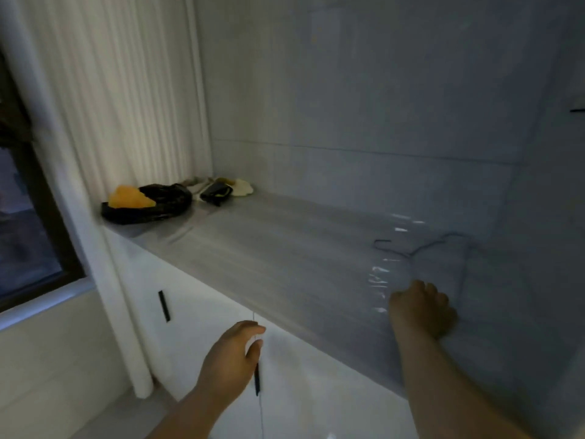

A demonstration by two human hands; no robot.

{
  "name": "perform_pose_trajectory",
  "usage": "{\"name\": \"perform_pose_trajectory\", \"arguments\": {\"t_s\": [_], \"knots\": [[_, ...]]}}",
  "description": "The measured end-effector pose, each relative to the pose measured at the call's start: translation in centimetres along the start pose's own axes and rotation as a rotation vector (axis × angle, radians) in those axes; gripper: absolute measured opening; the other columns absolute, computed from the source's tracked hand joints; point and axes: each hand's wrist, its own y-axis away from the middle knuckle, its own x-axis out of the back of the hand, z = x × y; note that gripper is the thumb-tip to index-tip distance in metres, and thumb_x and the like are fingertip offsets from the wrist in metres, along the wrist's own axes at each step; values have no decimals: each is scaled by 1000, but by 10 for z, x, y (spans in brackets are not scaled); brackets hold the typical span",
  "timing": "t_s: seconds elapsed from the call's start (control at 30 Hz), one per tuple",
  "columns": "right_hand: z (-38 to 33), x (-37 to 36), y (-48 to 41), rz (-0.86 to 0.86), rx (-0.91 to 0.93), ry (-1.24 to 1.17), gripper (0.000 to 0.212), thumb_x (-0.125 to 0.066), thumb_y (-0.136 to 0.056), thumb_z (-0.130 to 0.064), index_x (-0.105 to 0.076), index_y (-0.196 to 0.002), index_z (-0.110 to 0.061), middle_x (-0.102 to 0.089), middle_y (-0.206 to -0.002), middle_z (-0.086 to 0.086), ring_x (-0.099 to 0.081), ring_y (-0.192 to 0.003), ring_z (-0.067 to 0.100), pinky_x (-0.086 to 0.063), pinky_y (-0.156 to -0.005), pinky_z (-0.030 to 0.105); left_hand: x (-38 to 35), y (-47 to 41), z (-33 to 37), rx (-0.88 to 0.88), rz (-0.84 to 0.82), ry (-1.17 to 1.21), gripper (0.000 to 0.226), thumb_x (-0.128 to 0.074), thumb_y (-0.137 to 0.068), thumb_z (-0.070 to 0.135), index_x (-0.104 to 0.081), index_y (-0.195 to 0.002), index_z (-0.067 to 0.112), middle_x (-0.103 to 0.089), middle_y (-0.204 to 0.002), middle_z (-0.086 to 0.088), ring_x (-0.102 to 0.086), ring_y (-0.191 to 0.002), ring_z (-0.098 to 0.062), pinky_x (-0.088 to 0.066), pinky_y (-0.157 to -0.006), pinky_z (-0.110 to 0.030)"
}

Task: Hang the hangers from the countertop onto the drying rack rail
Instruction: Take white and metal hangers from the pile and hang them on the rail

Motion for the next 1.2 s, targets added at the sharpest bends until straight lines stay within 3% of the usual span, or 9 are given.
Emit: {"name": "perform_pose_trajectory", "arguments": {"t_s": [0.13, 0.37, 0.53, 0.63, 0.73, 0.83, 0.97, 1.1, 1.2], "knots": [[-3, -24, -13, -105, -65, 53, 40, -35, -94, -18, -44, -132, -9, -40, -139, 11, -30, -132, 28, -21, -112, 40, -16, -20, 0, -115, -77, -57, 61, -26, -78, 52, -61, -117, 21, -54, -125, 14, -48, -115, 5, -27, -92, -4], [-19, -38, -5, -86, 118, 90, 41, -32, -96, -14, -38, -135, -5, -41, -141, 12, -35, -132, 26, -27, -109, 33, -24, -56, 7, -348, 130, -213, 33, -41, -68, 27, -73, -69, 20, -72, -72, 4, -44, -83, -12, -31, -69, -22], [-31, -37, 7, -53, 253, -50, 43, -37, -95, -23, -45, -132, -3, -53, -130, 17, -47, -123, 31, -36, -105, 35, -36, -88, 27, -440, -47, -162, 34, -40, -65, 28, -73, -66, 19, -72, -66, 4, -64, -67, -11, -39, -66, -19], [-17, -26, -1, 205, 309, -19, 35, -44, -81, -12, -68, -100, 3, -71, -97, 22, -68, -93, 37, -53, -81, 48, -54, -104, 53, -404, -188, -209, 45, -36, -69, 37, -74, -88, 20, -74, -89, 3, -70, -83, -13, -49, -72, -14], [11, -19, -9, -1, 86, 94, 44, -32, -96, -13, -39, -139, -9, -35, -148, 13, -29, -139, 29, -20, -114, 39, -81, -118, 80, -335, -330, -293, 53, -28, -90, 48, -51, -129, 21, -51, -135, 2, -45, -127, -17, -31, -103, -21], [24, -23, -13, -39, -18, 131, 52, -13, -96, -27, -25, -145, -16, -20, -155, 5, -14, -144, 23, -10, -117, 37, -103, -126, 108, -276, -432, -323, 52, -36, -91, 51, -52, -124, 15, -49, -135, -6, -42, -127, -24, -31, -104, -29], [15, -29, -17, -59, -18, 175, 48, -17, -100, -31, -25, -144, -15, -21, -154, 7, -15, -143, 24, -11, -116, 41, -126, -135, 123, -240, -449, -336, 48, -44, -88, 50, -55, -123, 18, -49, -133, -5, -41, -127, -24, -29, -104, -31], [15, -35, -18, -24, -51, 60, 72, -15, -78, -40, -45, -136, -7, -40, -144, 17, -31, -137, 32, -14, -113, 50, -135, -139, 125, -250, -358, -345, 32, -42, -91, 33, -61, -114, 19, -55, -126, -1, -44, -121, -24, -30, -100, -31], [11, -34, -17, 16, -19, 82, 58, -38, -75, -38, -67, -110, -1, -64, -115, 23, -58, -112, 40, -36, -97, 60, -135, -145, 124, -229, -309, -355, 31, -39, -92, 19, -62, -113, 18, -55, -125, -1, -43, -120, -24, -30, -98, -31]]}}
